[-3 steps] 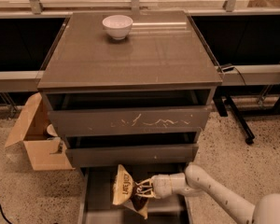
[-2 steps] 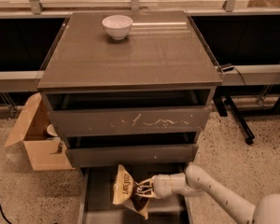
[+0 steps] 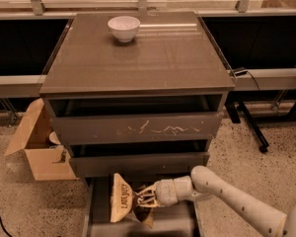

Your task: Pick brown chip bag from bottom drawer and place on counter

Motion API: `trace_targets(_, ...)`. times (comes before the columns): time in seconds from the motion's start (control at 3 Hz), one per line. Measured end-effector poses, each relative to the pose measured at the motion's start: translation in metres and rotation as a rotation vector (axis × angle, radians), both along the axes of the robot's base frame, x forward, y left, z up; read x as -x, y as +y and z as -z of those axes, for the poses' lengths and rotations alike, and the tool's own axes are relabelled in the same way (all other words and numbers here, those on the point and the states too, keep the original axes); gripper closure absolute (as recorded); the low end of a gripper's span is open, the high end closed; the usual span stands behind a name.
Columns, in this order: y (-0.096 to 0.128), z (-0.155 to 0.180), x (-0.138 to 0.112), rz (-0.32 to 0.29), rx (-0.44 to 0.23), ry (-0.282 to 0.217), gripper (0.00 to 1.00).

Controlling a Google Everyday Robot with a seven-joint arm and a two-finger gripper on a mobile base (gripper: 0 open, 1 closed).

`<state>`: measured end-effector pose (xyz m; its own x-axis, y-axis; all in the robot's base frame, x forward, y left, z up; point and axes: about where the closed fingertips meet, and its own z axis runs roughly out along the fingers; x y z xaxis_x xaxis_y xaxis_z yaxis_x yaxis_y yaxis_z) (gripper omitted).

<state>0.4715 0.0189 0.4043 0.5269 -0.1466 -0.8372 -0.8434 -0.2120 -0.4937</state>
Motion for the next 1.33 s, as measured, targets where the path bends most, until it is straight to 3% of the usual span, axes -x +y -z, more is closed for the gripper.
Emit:
trace_targets(0.33, 0.007, -0.054, 0.008, -0.061, 0.026, -0.122, 1.0)
trace_targets(0.67, 0.007, -0.054, 0.008, -0.061, 0.026, -0.122, 1.0)
trace_targets(1.33, 0.022, -0.127, 0.021, -0.113, 0.076, -0.272, 1.0)
